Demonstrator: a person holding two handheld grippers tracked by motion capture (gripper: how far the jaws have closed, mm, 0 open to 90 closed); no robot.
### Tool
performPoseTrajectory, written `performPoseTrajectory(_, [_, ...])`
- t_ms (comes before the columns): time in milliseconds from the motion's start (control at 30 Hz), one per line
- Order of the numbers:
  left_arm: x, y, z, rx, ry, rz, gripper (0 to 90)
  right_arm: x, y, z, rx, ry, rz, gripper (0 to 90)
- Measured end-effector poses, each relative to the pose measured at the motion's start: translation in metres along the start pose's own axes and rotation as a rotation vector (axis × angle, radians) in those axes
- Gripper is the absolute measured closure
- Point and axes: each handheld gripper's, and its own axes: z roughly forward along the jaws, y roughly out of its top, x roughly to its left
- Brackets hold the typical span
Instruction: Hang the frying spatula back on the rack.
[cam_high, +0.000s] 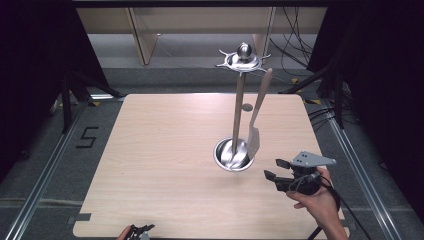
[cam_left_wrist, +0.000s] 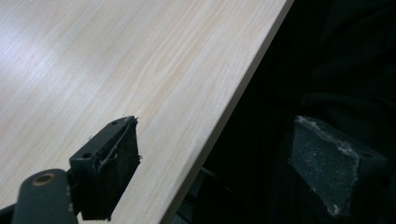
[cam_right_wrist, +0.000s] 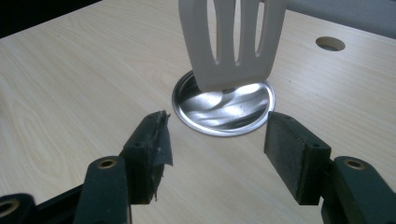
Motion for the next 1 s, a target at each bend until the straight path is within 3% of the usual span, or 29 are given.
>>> performPoseTrajectory(33, [0.000,0.000,0.001,-0.002,-0.017,-0.003,15.0,-0.001,-0.001,0.000,0.000,-0.001,-0.015,40.6])
performPoseTrajectory(100, [0.000,0.000,0.000,-0.002,-0.008,0.000,15.0,0.000,-0.003,0.001,0.009,0.000,0.007,40.7])
performPoseTrajectory(133, [0.000,0.000,0.001,-0.002,-0.026,-0.006,15.0,0.001,-0.004,0.002,0.007,0.003,0.012,40.7])
performPoseTrajectory(233, [0.000,0.000,0.001,0.007,-0.002,0.008,15.0,0.000,-0.007,0.004,0.013,0.003,-0.002,40.7])
performPoseTrajectory(300, [-0.001,0.000,0.000,0.005,0.007,0.012,15.0,0.001,-0.008,0.004,0.026,0.010,0.018,40.7])
performPoseTrajectory(333, [-0.001,0.000,0.000,0.005,0.007,0.012,15.0,0.000,-0.008,0.004,0.019,0.008,-0.003,40.7])
performPoseTrajectory(400, [-0.001,0.000,0.000,0.006,-0.011,0.011,15.0,0.001,-0.010,0.004,0.016,0.004,-0.001,40.7])
performPoseTrajectory(567, [-0.001,-0.002,-0.001,0.003,0.006,0.011,14.9,0.006,-0.014,0.005,0.034,0.013,0.020,40.3])
performPoseTrajectory(600, [-0.001,-0.002,-0.001,0.003,0.010,0.011,14.9,0.004,-0.015,0.004,0.036,0.009,-0.003,40.0])
performPoseTrajectory(700, [-0.001,-0.002,-0.002,0.001,0.005,0.009,14.9,0.008,-0.019,0.005,0.038,0.011,0.019,39.4])
performPoseTrajectory(1000, [-0.002,-0.001,-0.001,0.002,-0.003,0.013,14.9,0.010,-0.030,0.007,0.064,0.030,0.012,36.8])
